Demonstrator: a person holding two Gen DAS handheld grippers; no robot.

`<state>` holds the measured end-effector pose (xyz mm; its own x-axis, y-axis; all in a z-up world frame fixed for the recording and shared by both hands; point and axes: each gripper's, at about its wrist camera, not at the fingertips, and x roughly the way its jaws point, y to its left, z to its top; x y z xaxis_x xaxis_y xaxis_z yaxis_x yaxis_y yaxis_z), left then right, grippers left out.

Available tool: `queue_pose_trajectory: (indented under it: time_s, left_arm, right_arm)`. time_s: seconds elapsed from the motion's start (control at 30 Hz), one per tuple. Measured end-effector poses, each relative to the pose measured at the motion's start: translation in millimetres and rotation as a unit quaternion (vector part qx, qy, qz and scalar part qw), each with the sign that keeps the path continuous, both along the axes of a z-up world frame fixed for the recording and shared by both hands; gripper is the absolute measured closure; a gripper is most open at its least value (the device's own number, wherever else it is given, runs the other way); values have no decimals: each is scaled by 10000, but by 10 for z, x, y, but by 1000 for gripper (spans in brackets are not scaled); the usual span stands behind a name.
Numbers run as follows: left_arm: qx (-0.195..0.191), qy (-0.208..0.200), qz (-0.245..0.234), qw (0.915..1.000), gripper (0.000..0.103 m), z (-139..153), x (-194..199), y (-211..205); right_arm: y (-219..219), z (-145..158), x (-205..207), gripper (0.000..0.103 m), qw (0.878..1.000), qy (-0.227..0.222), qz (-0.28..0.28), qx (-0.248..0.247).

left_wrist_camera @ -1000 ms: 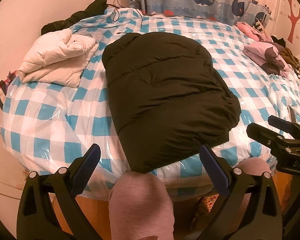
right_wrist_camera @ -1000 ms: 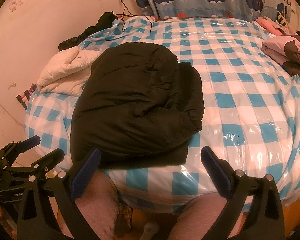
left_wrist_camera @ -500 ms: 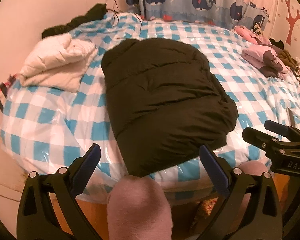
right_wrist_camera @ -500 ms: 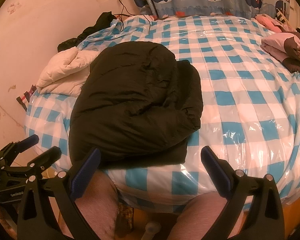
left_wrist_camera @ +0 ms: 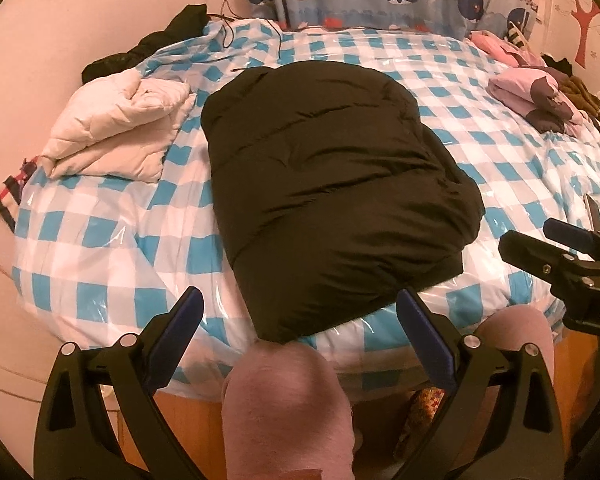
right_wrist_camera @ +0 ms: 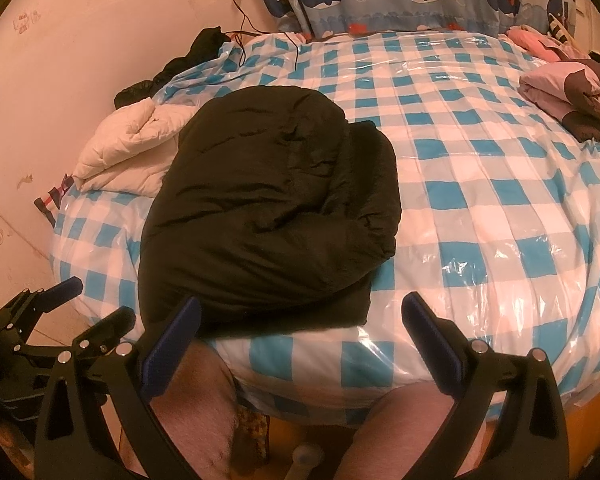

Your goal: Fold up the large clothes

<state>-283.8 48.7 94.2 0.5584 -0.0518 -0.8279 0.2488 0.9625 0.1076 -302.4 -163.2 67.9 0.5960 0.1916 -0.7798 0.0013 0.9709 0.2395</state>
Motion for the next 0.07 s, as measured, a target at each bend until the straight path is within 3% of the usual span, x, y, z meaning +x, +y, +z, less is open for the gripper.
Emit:
queue_pose_trajectory:
  time_s: [0.07]
  left_arm:
    - [-8,-2,-6,10000,10,2,-7,2]
  right_arm:
    - [20,-6,-9,7,10000,3,-4,8]
